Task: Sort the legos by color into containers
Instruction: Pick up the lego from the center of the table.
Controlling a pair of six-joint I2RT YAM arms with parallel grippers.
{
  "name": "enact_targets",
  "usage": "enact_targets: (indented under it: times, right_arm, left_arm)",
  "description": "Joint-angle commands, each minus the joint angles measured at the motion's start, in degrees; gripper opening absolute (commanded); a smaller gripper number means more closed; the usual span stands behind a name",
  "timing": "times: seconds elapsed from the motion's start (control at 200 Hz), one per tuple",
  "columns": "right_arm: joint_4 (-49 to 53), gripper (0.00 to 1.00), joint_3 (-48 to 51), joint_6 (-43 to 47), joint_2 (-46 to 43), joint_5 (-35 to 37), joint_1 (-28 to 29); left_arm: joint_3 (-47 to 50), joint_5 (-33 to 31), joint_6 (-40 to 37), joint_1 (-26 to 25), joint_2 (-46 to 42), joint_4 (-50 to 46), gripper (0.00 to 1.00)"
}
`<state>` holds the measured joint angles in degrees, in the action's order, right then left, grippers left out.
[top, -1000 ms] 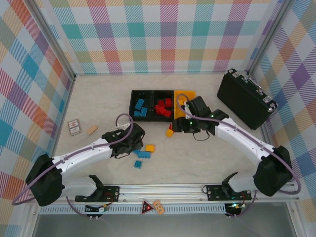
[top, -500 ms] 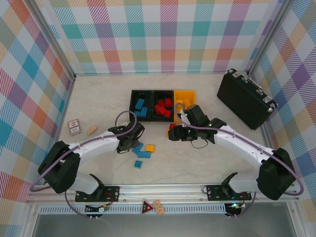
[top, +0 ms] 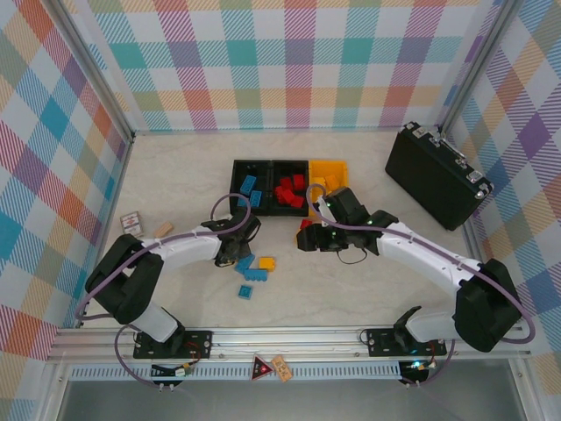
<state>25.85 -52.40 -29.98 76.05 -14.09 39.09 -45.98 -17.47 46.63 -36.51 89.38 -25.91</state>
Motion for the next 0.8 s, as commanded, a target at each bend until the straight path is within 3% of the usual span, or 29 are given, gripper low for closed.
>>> enact_targets:
  times: [0.0,0.36,0.795]
  right_arm:
    - [-1.3,0.56,0.2,-0.9,0.6,-1.3,0.4]
    - [-1.8,0.56,1.0,-1.4,0.1,-1.3,0.4]
    - [-1.0,0.56,0.0,0.0,-0.6,-1.1,0.3]
  left_arm:
    - [-0.3,0.9,-0.9,0.5,1.7,-0.6,0.41]
    - [-2.5,0.7,-2.1,0.7,2.8,-2.7,0.21]
    - [-12.2,1.2,-5.2,0.6,-1.6,-11.2,0.17]
